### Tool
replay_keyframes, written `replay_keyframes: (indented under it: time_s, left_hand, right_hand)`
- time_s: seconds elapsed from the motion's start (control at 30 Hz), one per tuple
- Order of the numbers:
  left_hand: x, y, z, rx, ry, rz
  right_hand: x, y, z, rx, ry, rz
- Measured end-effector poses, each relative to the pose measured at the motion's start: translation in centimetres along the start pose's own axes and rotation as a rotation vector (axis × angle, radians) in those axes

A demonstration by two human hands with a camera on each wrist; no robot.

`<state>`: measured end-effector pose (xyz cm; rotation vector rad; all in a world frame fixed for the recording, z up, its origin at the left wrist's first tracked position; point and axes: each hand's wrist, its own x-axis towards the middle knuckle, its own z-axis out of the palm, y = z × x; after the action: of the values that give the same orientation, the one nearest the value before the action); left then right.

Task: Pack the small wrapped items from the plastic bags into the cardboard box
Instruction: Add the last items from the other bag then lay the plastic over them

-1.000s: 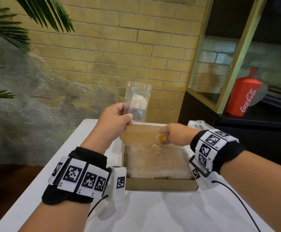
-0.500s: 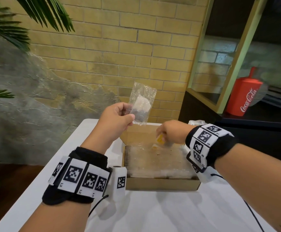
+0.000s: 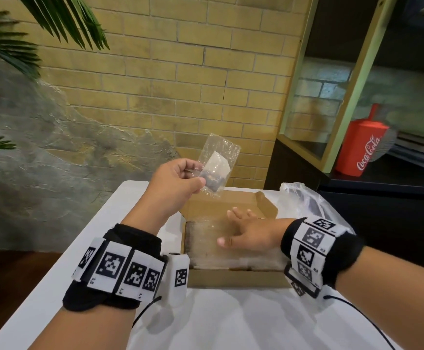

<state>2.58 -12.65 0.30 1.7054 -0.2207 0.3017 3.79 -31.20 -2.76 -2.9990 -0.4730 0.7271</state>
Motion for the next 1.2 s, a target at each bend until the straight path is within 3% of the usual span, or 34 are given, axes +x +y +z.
replay_keyframes:
  time_s: [0.43,0.5,0.63,0.7,0.77,0.83,0.93,1.03,1.1,1.2]
  left_hand:
    - [0.1,-0.2,0.0,0.070,0.042,0.019]
    - [0.1,-0.3,0.1,0.098,0.032,0.016]
    - [0.2,-1.0,0.4,0.202,0.018,-0.008]
    - [0.1,-1.2,0.6,0.265,0.009,-0.030]
    - [0.0,-1.2,0.8,0.293,-0.003,-0.038]
    - [-0.1,-1.0,0.8,0.262,-0.007,-0.042]
    - [-0.2,-0.2,0.6,-0.030,-0.015,-0.126]
    - [-0.4,0.5,0.6,-0.219,-0.060,-0.198]
    - [-0.4,0.7,0.7,-0.200,-0.083,-0.212]
    - [-0.1,-0.1,0.4,0.049,-0.063,-0.188]
  right_hand:
    - [-3.0,0.0,-1.4,-0.072,-0.200,-0.102]
    - [-3.3,0.1,-2.0,0.063,-0.058,-0.097]
    - [-3.2,0.6,-3.7,0.358,0.751,0.008]
    - [-2.6,0.7,-3.8,0.471,0.903,-0.056]
    - [-2.8,0.1,-3.5,0.431,0.908,-0.181]
    - [-3.0,-0.7,-3.1,0.235,0.876,-0.263]
    - [-3.0,-1.5,-2.8,-0.160,0.851,-0.272]
    - [-2.5,-1.8,-2.9,-0.125,1.089,-0.454]
    - [-2.6,-1.7,-3.6,-0.010,1.115,-0.403]
    - [-2.4,-0.6,-4.7,-0.015,0.878,-0.184]
